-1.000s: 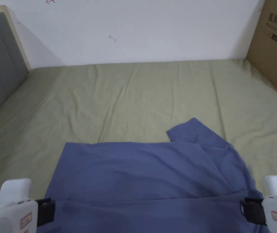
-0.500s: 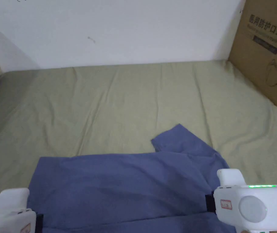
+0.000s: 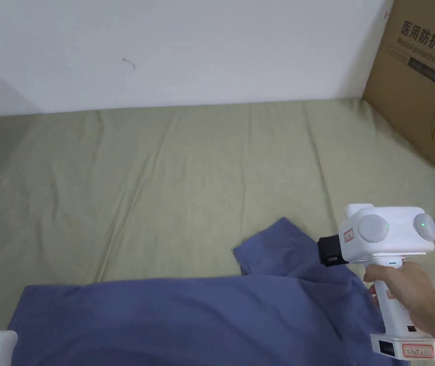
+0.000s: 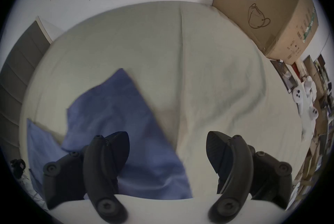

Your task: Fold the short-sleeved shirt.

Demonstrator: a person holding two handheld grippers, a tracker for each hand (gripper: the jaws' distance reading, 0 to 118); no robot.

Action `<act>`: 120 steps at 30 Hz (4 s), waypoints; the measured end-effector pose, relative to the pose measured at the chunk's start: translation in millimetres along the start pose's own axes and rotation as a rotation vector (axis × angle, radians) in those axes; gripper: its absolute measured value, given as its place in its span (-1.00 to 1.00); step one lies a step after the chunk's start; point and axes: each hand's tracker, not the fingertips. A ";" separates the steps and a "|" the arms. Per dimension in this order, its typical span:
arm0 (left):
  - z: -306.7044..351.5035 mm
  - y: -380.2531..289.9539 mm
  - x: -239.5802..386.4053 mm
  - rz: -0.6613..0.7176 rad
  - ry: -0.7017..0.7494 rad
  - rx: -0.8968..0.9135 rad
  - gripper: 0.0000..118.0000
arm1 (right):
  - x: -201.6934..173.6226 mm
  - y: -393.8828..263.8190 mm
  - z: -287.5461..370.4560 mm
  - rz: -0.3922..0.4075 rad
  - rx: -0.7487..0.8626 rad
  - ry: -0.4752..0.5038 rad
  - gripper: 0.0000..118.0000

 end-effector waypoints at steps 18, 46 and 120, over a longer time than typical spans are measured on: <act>-44.1 79.7 -46.1 0.148 -0.052 0.032 0.95 | 4.5 -11.4 12.9 -0.070 -0.016 0.092 -0.99; 39.7 26.5 -74.6 0.132 -0.075 0.087 -0.97 | 44.2 -118.4 179.3 0.042 0.082 0.244 -0.99; 116.6 -44.8 157.0 -0.098 -0.663 0.117 -0.88 | 7.3 -300.5 182.4 -0.166 0.014 0.287 -1.00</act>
